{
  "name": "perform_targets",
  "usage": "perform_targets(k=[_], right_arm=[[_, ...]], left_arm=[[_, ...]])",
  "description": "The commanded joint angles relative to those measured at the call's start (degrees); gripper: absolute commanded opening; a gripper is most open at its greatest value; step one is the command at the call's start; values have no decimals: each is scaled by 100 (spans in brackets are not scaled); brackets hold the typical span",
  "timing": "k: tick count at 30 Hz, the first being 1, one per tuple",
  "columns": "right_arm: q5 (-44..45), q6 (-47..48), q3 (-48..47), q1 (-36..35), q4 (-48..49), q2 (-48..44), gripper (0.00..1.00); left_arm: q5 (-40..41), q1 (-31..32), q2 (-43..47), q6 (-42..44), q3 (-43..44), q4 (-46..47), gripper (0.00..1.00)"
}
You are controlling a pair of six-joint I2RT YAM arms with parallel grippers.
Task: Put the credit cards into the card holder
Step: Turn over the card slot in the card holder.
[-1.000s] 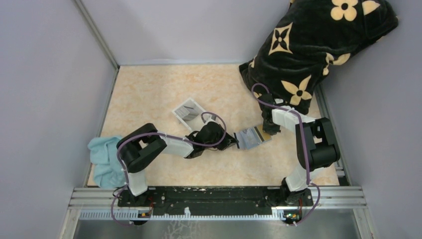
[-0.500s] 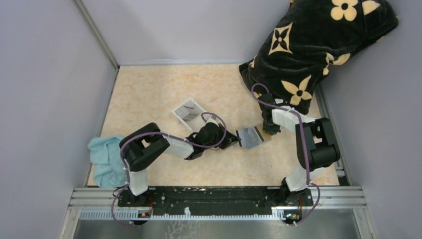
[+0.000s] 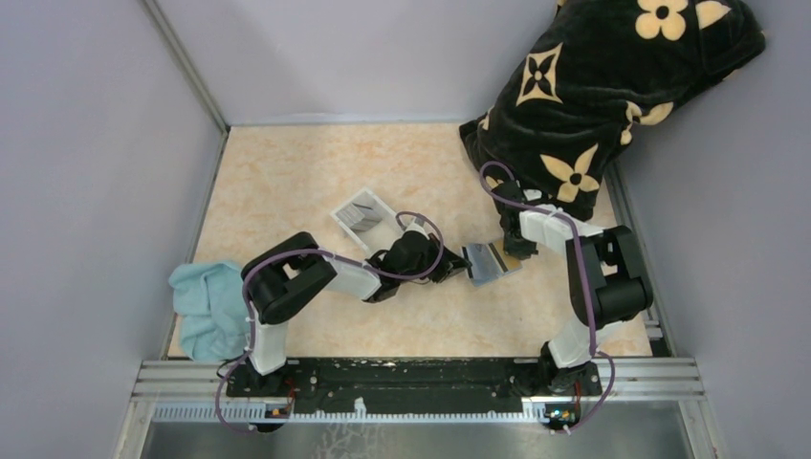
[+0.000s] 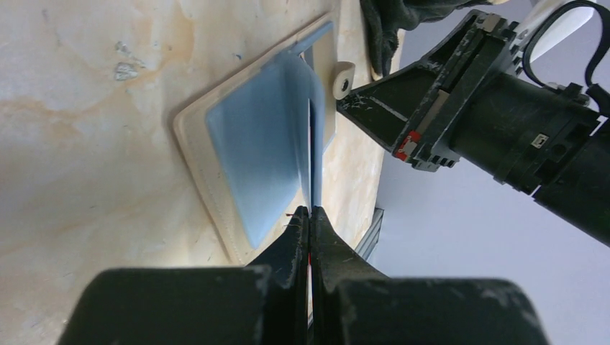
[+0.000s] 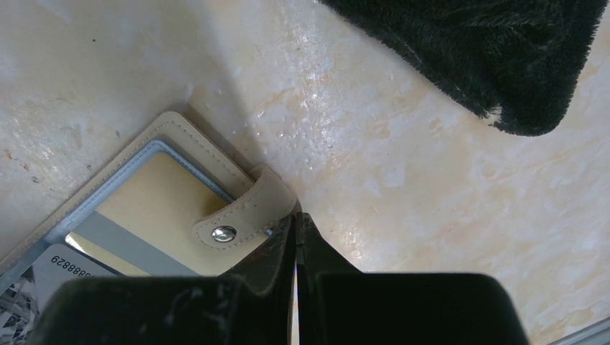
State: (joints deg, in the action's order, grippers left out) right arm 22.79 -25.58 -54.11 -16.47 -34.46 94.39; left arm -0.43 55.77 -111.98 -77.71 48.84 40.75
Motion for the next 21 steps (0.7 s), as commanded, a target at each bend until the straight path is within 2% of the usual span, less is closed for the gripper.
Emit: perform_targets(k=[1,11,21], right_arm=[[-614,-255,195,-280,-46,126,0],[-656,-609,112,-811,-217,76,0],[-806,-933,-17,-1340,-311,-148,0]], left_arm=[[-76,-5,-26,158,217,113,0],[-104,-5,67,329,168,-57,0],[7,-4,437,356,-349,-72,0]])
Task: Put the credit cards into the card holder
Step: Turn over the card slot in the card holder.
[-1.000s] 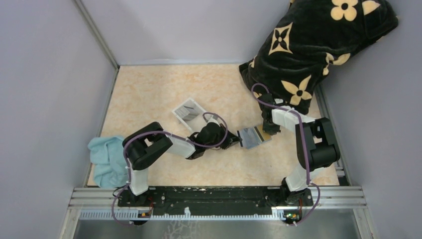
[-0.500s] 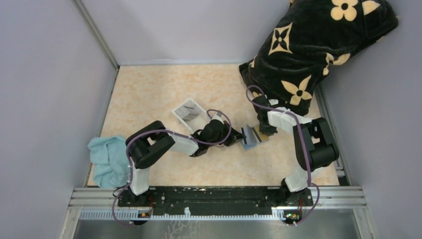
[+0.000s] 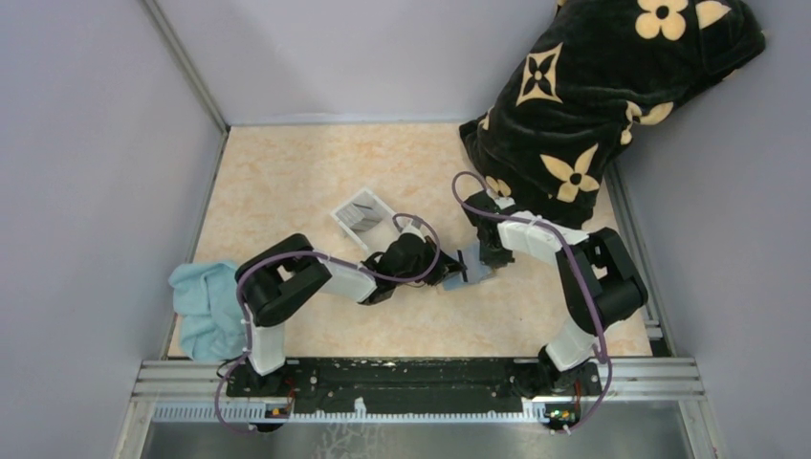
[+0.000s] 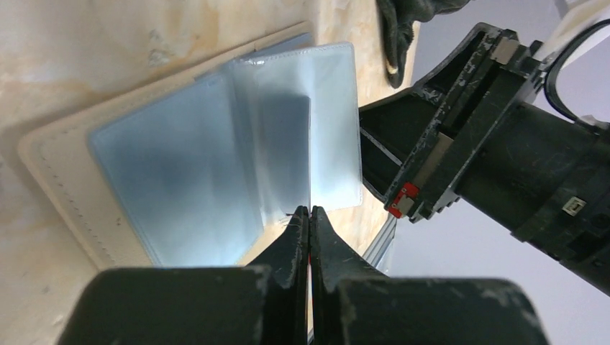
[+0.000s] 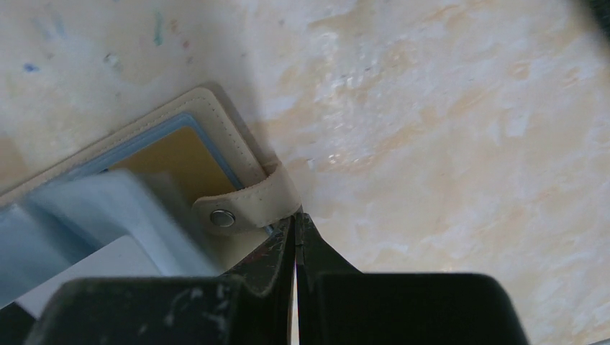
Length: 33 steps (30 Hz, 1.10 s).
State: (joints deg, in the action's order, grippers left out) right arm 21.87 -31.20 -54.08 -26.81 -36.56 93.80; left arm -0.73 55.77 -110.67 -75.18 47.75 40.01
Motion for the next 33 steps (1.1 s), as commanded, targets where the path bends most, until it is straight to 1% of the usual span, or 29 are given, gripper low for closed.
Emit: perform_targets(k=[1,5,12,22,24,25,28,30,32,33], right_arm=[[-717,-397,-42,-348,-121,-84,0],[-764,-469,-67,-455,-116,-170,0],[-309,-379,-92,-457,-262,-452,0],[-260,-163,-14,-466,-101,-801,1],[-243,-104,10,-500,-108,-842,8],[-181,-98,8,-534,-125,-850,13],[14,-57,16,-640,-179,-840,32],[109,-27,16,-682,-202,-779,43],[229,-19,11,-729,-225,-696,51],[314,-35,3,-756,-245,-646,52]], left_arm=[[64,-5,347,111,-282,-23,0],[175,-5,476,117,-422,-105,0],[342,-5,570,44,-617,-85,0],[511,-4,645,126,-656,-296,0],[500,-5,601,125,-630,-321,0],[491,-5,577,126,-615,-326,0],[471,-5,530,118,-592,-336,0],[473,-5,515,126,-579,-344,0],[473,-4,499,143,-539,-390,0],[477,-5,495,151,-524,-404,0]])
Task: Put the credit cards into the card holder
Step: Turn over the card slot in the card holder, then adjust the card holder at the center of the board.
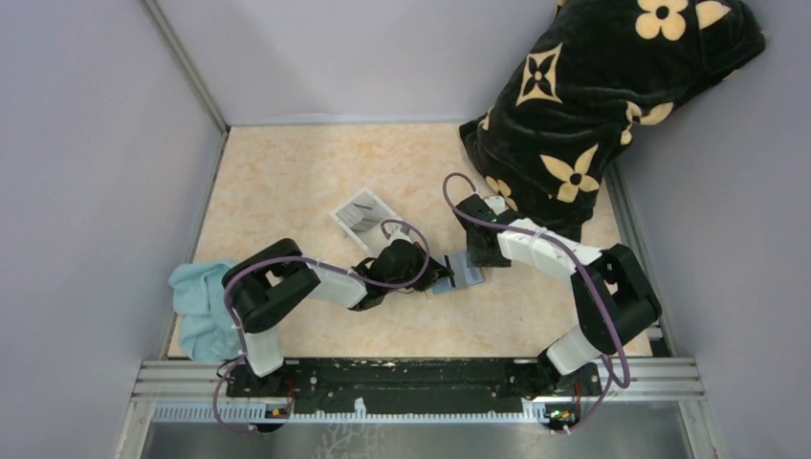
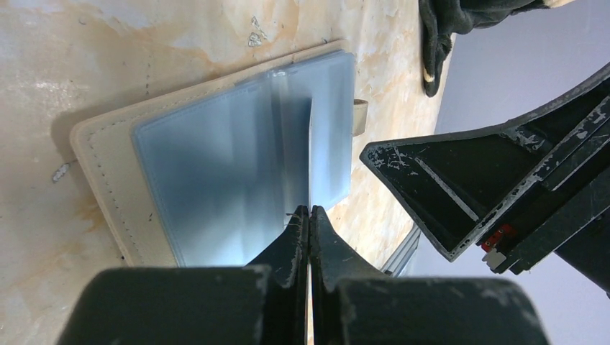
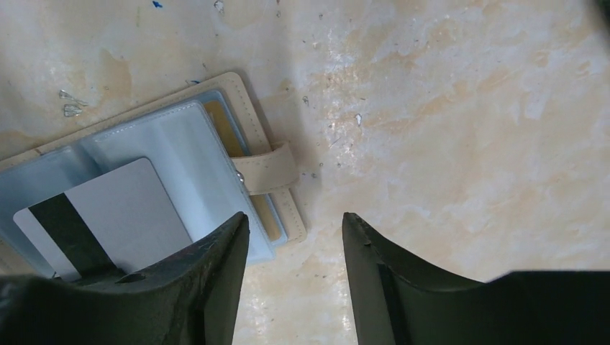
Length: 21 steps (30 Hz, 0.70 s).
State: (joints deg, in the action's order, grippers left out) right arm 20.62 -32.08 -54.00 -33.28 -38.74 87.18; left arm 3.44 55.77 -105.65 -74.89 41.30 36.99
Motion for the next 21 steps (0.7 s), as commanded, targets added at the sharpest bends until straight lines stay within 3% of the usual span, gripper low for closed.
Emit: perform_targets(k=[1,21], right_arm=[[501,34,-16,-140,-48,65,52],[871,-210,163,-182,375,542,51]], left_arm=[[52,-6,-9,118,127,-112,0],[-11,-29,-172,72,178,-122,0]])
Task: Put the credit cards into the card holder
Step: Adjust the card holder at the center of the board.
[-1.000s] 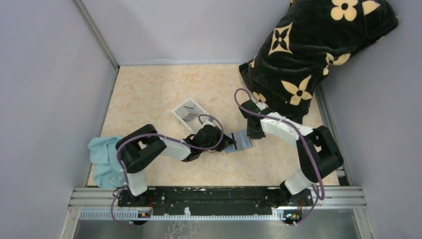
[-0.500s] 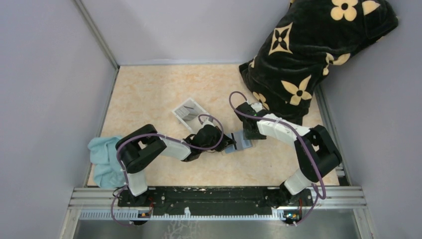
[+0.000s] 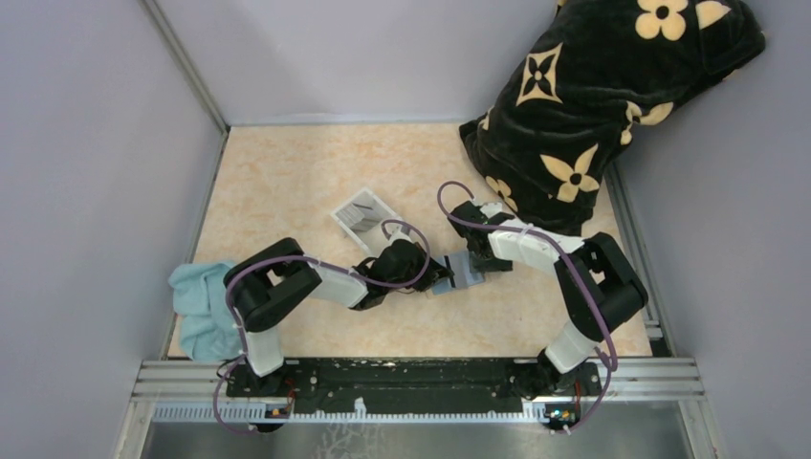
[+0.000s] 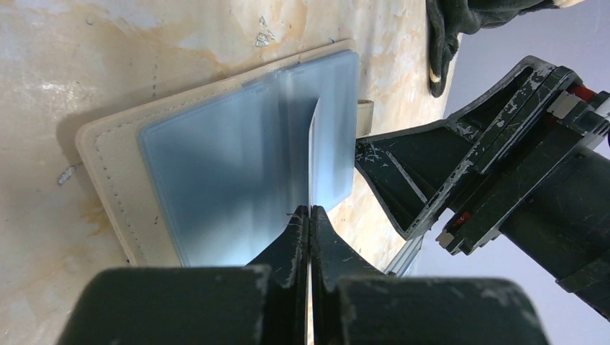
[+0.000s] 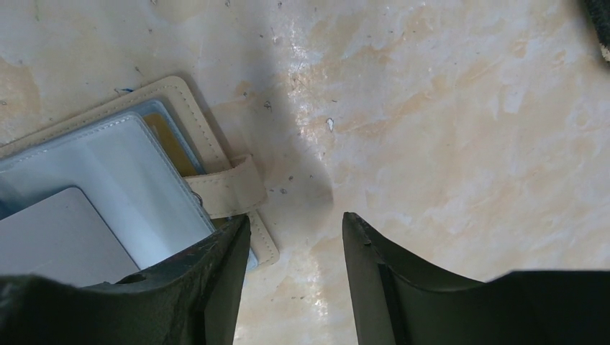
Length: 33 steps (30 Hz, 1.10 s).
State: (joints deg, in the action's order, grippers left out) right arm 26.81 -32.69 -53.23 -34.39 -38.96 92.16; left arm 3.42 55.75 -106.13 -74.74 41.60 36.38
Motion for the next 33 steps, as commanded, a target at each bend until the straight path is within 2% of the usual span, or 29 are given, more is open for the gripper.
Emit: perform_targets(k=[1,11,33], right_arm=[[317,-167,105,-75,446,27,51],[764,-172,146,-76,907,-32,51],[643,230,-220,-69,1747,199,51]], left_arm=[[-16,-22,-138,46,151,-55,0],[-36,-20,-205,12,154,-83,0],[98,-21,-341,-190,74,-802,0]])
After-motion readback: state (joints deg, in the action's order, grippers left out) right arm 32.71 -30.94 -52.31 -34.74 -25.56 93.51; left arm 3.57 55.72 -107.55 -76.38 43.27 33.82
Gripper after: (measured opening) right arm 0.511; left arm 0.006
